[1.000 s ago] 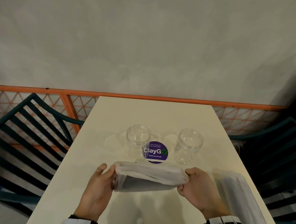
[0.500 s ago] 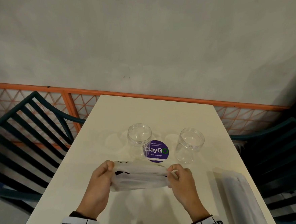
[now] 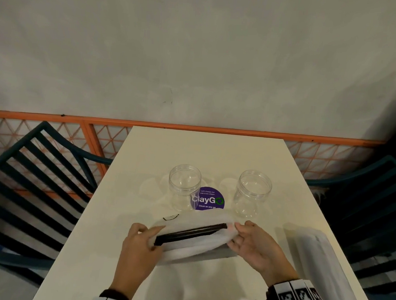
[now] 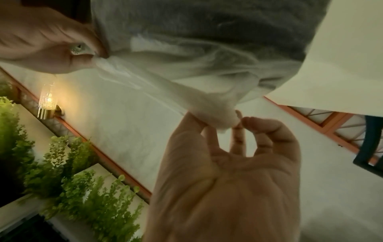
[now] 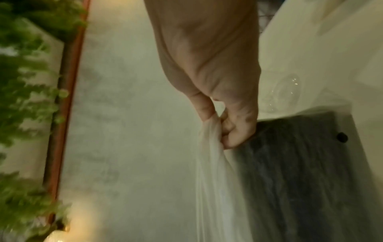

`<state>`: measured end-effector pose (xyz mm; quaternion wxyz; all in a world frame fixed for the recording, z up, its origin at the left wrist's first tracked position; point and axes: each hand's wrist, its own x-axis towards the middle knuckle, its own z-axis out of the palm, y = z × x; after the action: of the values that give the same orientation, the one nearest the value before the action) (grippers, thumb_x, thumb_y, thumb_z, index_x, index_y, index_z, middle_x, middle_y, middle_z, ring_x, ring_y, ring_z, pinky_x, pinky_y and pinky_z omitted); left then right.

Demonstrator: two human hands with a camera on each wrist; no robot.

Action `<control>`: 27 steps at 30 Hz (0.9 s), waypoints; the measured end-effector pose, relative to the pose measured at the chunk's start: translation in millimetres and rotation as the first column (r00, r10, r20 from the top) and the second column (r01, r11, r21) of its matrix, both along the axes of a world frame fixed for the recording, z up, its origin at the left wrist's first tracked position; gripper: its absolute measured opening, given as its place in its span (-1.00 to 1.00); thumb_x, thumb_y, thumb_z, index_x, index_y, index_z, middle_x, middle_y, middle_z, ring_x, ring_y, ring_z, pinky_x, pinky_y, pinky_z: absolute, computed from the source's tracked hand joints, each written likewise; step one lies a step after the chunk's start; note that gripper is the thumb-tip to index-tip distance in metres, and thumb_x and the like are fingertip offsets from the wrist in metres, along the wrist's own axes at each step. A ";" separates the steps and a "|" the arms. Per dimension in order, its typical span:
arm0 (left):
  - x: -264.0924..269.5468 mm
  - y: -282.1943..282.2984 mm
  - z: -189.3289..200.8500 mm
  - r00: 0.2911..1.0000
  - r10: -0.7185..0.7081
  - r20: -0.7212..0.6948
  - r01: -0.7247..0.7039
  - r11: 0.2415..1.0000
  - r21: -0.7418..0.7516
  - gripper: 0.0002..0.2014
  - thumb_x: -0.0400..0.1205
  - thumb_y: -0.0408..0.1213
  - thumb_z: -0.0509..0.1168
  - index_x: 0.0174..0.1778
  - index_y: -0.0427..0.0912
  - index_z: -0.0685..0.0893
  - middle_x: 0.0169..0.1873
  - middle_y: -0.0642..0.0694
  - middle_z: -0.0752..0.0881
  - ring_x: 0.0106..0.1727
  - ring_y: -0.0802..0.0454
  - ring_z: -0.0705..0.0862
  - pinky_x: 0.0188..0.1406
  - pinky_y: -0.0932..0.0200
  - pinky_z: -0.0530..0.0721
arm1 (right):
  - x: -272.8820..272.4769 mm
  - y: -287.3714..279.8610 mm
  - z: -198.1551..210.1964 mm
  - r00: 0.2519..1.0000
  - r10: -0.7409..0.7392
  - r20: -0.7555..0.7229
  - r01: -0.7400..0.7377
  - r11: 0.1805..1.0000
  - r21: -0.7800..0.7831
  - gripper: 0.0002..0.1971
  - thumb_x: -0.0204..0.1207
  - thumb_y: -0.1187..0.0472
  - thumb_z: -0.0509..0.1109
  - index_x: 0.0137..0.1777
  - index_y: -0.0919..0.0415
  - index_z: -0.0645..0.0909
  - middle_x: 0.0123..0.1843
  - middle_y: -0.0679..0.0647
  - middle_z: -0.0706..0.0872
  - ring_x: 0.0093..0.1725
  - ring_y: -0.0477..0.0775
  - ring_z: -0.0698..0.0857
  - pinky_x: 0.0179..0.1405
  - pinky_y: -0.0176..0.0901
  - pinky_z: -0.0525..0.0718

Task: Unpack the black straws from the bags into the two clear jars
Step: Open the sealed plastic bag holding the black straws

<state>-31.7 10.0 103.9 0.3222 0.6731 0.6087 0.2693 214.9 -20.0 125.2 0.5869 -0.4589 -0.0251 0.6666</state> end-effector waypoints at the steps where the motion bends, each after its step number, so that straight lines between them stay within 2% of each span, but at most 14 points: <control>1: -1.6 0.9 0.6 1.000 -0.013 -0.002 0.013 0.999 -0.030 -0.57 0.46 -0.50 0.34 0.18 0.02 0.68 -0.13 -0.12 0.49 -0.22 0.18 0.52 -0.21 0.39 0.44 | 1.4 -0.4 -2.2 0.999 0.024 -0.022 -0.024 1.000 0.003 -0.68 0.52 0.51 0.19 -0.39 0.16 0.31 -0.13 0.24 0.70 -0.23 0.18 0.79 -0.30 -0.04 0.80; 4: -8.6 2.0 1.6 0.980 0.018 0.196 0.014 0.987 -0.159 -0.65 0.50 -0.50 0.32 -0.03 0.09 0.75 -0.12 -0.08 0.70 -0.21 0.04 0.63 -0.32 0.49 0.55 | 0.9 -3.5 -4.9 0.985 0.115 0.132 -0.111 0.993 -0.040 -0.73 0.50 0.51 0.06 -0.36 0.19 0.33 -0.30 0.18 0.48 -0.28 0.14 0.55 -0.29 -0.07 0.58; 6: -11.1 2.4 2.9 0.909 0.102 0.405 0.016 0.960 -0.278 -0.68 0.51 -0.53 0.32 -0.21 0.02 0.82 -0.18 -0.12 0.79 -0.25 0.00 0.64 -0.37 0.41 0.60 | -1.8 -5.6 -5.9 0.945 0.141 0.295 -0.119 0.989 -0.089 -0.74 0.42 0.54 -0.02 -0.30 0.21 0.35 -0.37 0.15 0.34 -0.35 0.12 0.40 -0.34 -0.13 0.43; 10: -10.3 1.8 10.3 0.733 0.251 0.632 0.086 0.888 -0.452 -0.74 0.53 -0.61 0.24 -0.37 -0.29 0.76 -0.27 -0.27 0.75 -0.23 -0.15 0.66 -0.23 0.06 0.67 | -11.0 -3.4 -12.0 0.740 0.253 0.623 -0.150 0.965 -0.214 -0.71 0.40 0.53 0.02 -0.31 0.24 0.52 -0.22 0.23 0.58 -0.23 0.17 0.54 -0.28 -0.10 0.53; 14: -7.7 0.7 16.1 0.646 0.288 0.707 0.125 0.874 -0.470 -0.72 0.56 -0.61 0.11 -0.39 -0.26 0.57 -0.31 -0.23 0.62 -0.27 -0.13 0.54 -0.28 0.04 0.52 | -18.1 -2.3 -14.8 0.614 0.268 0.743 -0.165 0.963 -0.211 -0.70 0.50 0.49 0.12 -0.30 0.20 0.60 -0.23 0.18 0.63 -0.27 0.04 0.56 -0.29 -0.22 0.51; 15: -7.4 1.0 16.9 0.624 0.298 0.723 0.118 0.878 -0.464 -0.71 0.55 -0.62 0.06 -0.39 -0.23 0.52 -0.33 -0.19 0.59 -0.27 -0.11 0.52 -0.29 0.05 0.47 | -20.0 -2.3 -17.2 0.547 0.285 0.787 -0.176 0.958 -0.224 -0.73 0.52 0.48 0.13 -0.27 0.24 0.62 -0.26 0.14 0.60 -0.29 0.03 0.53 -0.35 -0.27 0.47; 16: -7.0 0.7 17.9 0.599 0.304 0.740 0.114 0.883 -0.455 -0.71 0.54 -0.61 0.03 -0.40 -0.21 0.47 -0.37 -0.14 0.58 -0.29 -0.08 0.51 -0.30 0.06 0.42 | -20.0 -0.5 -19.7 0.383 0.335 0.861 -0.206 0.939 -0.274 -0.77 0.53 0.45 0.16 -0.20 0.28 0.64 -0.29 0.09 0.57 -0.28 0.05 0.50 -0.41 -0.31 0.43; 18: -5.8 0.3 19.2 0.543 0.303 0.783 0.122 0.894 -0.431 -0.71 0.49 -0.58 -0.03 -0.46 -0.17 0.38 -0.47 -0.04 0.56 -0.35 0.00 0.49 -0.32 0.08 0.32 | -16.6 2.9 -23.3 -0.045 0.465 0.884 -0.251 0.852 -0.460 -0.82 0.55 0.32 0.25 0.05 0.30 0.65 -0.30 0.06 0.57 -0.21 0.02 0.44 -0.36 -0.30 0.44; 19: -5.1 -0.2 20.1 0.510 0.304 0.804 0.128 0.898 -0.420 -0.70 0.47 -0.56 -0.05 -0.50 -0.14 0.35 -0.52 0.00 0.54 -0.40 0.03 0.47 -0.34 0.07 0.27 | -13.1 7.7 -23.7 -0.150 0.530 0.835 -0.228 0.803 -0.550 -0.77 0.56 0.27 0.28 0.14 0.33 0.63 -0.24 0.12 0.62 -0.18 0.01 0.44 -0.27 -0.27 0.45; 20: -4.9 -1.0 21.6 0.476 0.304 0.826 0.138 0.901 -0.411 -0.71 0.44 -0.52 -0.03 -0.55 -0.12 0.33 -0.57 0.02 0.52 -0.44 0.05 0.46 -0.36 0.06 0.23 | -10.3 7.3 -22.4 -0.185 0.582 0.792 -0.215 0.762 -0.611 -0.73 0.56 0.26 0.28 0.20 0.36 0.61 -0.13 0.19 0.68 -0.16 0.01 0.44 -0.22 -0.25 0.43; 22: -5.8 -1.1 23.0 0.453 0.279 0.847 0.172 0.905 -0.390 -0.79 0.30 -0.44 0.04 -0.62 -0.09 0.35 -0.59 0.05 0.51 -0.47 0.08 0.46 -0.35 0.05 0.20 | -5.0 12.3 -18.3 -0.081 0.601 0.795 -0.202 0.772 -0.603 -0.71 0.57 0.29 0.25 0.23 0.40 0.58 0.00 0.25 0.71 -0.16 0.04 0.49 -0.24 -0.28 0.43; 24: -6.3 -1.5 23.5 0.548 0.212 0.809 0.175 0.917 -0.359 -0.93 0.18 -0.34 0.14 -0.56 -0.07 0.41 -0.51 0.10 0.52 -0.40 0.11 0.42 -0.34 0.08 0.19 | -2.4 9.6 -9.9 0.215 0.484 0.848 -0.205 0.871 -0.446 -0.77 0.58 0.33 0.19 0.10 0.40 0.62 -0.18 0.21 0.64 -0.19 0.10 0.58 -0.31 -0.27 0.49; 26: -8.5 -1.5 21.1 0.671 0.131 0.730 0.121 0.952 -0.283 -0.81 0.10 -0.23 0.27 -0.43 -0.10 0.43 -0.44 0.09 0.51 -0.36 0.15 0.39 -0.36 0.16 0.22 | -4.1 0.9 5.4 0.581 0.390 0.714 -0.244 0.921 -0.304 -0.81 0.57 0.23 0.13 -0.20 0.25 0.53 -0.30 0.10 0.52 -0.19 0.08 0.53 -0.24 -0.12 0.41; 27: -10.7 -1.0 19.1 0.712 0.114 0.692 0.087 0.965 -0.248 -0.73 0.07 -0.19 0.30 -0.37 -0.13 0.42 -0.42 0.04 0.49 -0.36 0.14 0.39 -0.38 0.20 0.25 | -3.9 -5.0 9.0 0.689 0.397 0.606 -0.307 0.918 -0.252 -0.77 0.54 0.08 0.14 -0.24 0.20 0.49 -0.27 0.08 0.55 -0.20 0.06 0.49 -0.18 -0.09 0.37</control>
<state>-42.4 9.0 123.0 0.6131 0.4671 0.4760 0.4235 211.1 -25.0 134.2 0.3714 -0.6838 -0.2694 0.5674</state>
